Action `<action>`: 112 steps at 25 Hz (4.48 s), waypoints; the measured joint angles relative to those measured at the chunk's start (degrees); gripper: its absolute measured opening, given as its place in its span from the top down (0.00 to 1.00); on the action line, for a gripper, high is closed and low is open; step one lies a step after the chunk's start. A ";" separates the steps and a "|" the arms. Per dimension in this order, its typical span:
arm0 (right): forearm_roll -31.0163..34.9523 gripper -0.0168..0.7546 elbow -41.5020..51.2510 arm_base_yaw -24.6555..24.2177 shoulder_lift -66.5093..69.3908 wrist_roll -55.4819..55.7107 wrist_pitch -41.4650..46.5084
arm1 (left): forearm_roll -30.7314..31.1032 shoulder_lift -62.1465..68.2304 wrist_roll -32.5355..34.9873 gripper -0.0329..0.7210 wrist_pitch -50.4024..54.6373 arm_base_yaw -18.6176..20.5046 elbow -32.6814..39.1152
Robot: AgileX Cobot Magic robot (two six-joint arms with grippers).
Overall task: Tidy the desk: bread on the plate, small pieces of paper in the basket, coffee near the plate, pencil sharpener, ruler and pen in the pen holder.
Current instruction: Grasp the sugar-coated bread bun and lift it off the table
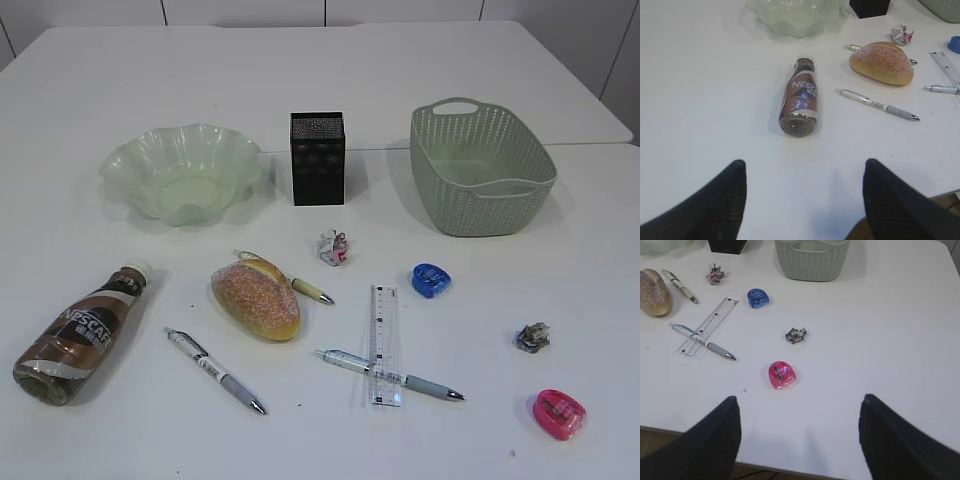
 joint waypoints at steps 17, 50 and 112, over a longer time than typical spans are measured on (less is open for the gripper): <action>2.60 0.24 -0.53 0.00 0.00 0.12 -0.85 | -2.45 6.52 0.00 0.28 1.46 0.00 -6.20; -1.85 0.24 -20.93 0.00 56.04 6.33 1.65 | -16.99 40.99 -11.91 0.28 8.14 0.00 -15.01; -2.65 0.24 -26.17 -0.03 73.47 6.33 -0.89 | -71.81 84.77 22.21 0.25 -22.23 -12.84 -23.65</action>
